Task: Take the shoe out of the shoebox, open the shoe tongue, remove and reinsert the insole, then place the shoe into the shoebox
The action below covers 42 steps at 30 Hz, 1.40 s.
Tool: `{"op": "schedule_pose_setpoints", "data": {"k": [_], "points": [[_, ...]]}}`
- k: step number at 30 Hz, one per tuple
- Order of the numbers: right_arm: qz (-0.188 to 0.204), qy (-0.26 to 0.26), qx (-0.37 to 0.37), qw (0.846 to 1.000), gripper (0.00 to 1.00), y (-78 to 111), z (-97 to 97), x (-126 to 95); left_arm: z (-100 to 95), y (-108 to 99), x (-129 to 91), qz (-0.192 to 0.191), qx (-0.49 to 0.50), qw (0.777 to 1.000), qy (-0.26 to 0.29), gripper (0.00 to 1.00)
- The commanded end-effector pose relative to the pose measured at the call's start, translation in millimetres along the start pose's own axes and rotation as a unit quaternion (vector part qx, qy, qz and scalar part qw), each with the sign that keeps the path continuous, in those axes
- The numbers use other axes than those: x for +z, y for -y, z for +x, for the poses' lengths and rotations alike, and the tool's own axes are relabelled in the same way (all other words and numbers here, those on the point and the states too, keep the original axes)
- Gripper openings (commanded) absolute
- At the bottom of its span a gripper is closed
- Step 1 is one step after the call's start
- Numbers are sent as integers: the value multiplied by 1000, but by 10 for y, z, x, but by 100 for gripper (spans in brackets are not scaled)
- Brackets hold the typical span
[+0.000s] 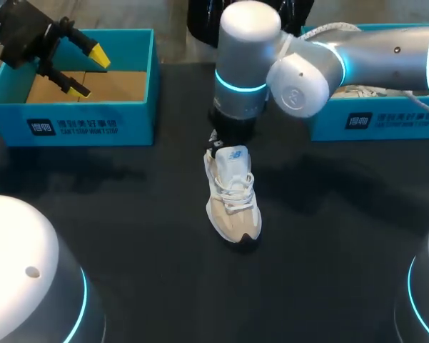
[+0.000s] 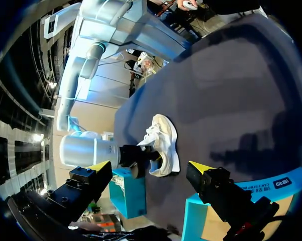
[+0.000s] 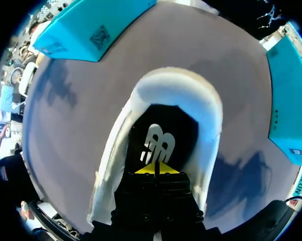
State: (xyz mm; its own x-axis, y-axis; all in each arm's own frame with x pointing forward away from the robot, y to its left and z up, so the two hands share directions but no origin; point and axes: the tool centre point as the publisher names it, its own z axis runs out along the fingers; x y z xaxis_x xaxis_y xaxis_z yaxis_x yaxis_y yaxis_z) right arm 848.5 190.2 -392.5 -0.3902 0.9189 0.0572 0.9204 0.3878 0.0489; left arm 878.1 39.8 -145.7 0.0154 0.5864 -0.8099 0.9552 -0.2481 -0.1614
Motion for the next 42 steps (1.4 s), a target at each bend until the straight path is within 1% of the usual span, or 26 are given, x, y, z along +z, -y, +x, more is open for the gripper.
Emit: {"op": "schedule_pose_setpoints", "data": {"k": [1,3,6,9,21,25,30,34,39,42], "points": [[5,6,3,1000,0,-21,45,75,0,2,-5,0,0,1000,-1,100],[-7,11,9,1000,0,-24,17,-1,0,2,-5,0,0,1000,-1,100],[-24,13,14,1000,0,-66,29,-119,0,2,-5,0,0,1000,-1,100],[-34,14,13,999,0,-122,21,-132,0,2,-5,0,0,1000,-1,100],[-40,5,7,999,0,-375,1,123,0,2,-5,0,0,1000,-1,100],[-29,1,17,999,0,-347,-27,266,0,2,-5,0,0,1000,-1,100],[-16,2,19,1000,0,-284,-68,321,0,2,-5,0,0,1000,-1,100],[-15,5,22,1000,0,-254,-77,192,0,2,-5,0,0,1000,-1,100],[-6,4,21,1000,0,-228,-52,-25,0,2,-5,0,0,1000,-1,100],[-19,5,32,999,0,-243,-40,-105,0,2,-5,0,0,1000,-1,100]]}}
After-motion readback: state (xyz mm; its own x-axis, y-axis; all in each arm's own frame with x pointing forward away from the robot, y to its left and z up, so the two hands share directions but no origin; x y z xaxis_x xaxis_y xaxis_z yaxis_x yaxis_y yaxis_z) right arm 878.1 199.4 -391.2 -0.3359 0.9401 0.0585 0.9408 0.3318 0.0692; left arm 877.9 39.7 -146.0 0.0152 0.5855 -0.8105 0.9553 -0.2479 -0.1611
